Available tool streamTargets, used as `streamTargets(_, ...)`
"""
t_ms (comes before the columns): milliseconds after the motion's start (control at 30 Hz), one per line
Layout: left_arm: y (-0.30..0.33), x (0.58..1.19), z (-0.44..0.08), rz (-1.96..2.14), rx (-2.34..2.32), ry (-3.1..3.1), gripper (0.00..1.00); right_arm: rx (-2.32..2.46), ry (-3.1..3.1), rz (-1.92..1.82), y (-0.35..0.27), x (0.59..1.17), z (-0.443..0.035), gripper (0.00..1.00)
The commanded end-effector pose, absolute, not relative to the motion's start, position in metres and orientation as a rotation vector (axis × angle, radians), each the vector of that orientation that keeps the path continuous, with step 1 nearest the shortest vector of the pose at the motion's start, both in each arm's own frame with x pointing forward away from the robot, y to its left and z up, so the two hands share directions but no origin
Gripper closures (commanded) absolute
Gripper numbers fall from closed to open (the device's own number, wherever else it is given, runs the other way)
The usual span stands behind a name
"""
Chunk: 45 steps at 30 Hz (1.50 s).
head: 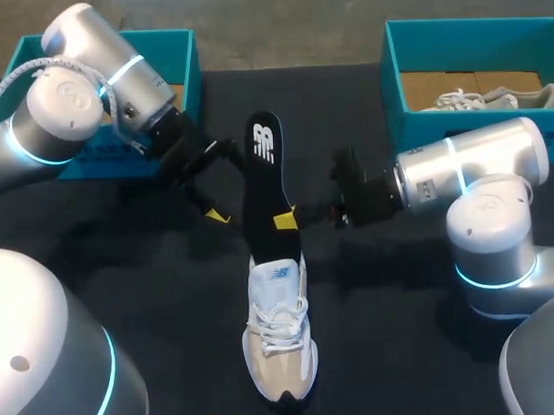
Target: Take the shoe out of the shoebox, open the shoe tongue, remove and reinsert the insole, then place the shoe into the shoebox
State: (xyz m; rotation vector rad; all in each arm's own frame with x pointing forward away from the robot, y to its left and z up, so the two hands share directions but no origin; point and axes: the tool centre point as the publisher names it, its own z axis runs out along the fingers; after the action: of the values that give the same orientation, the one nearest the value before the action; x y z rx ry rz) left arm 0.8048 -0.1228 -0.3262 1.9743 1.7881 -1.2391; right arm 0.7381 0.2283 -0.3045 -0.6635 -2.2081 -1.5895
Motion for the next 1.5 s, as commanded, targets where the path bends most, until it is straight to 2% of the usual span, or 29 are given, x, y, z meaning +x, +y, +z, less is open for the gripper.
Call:
streamTargets(33,-0.125,0.807,-0.327,-1.239,1.984,1.789,0.0,-0.664,-2.212,-1.588,0.229,0.739,-0.307,1.0)
streamTargets(1500,-0.126,0.805,-0.339,-1.296,2.03,1.833,0.0,-0.718,-2.155,-1.511,0.228,0.727,-0.329,1.0)
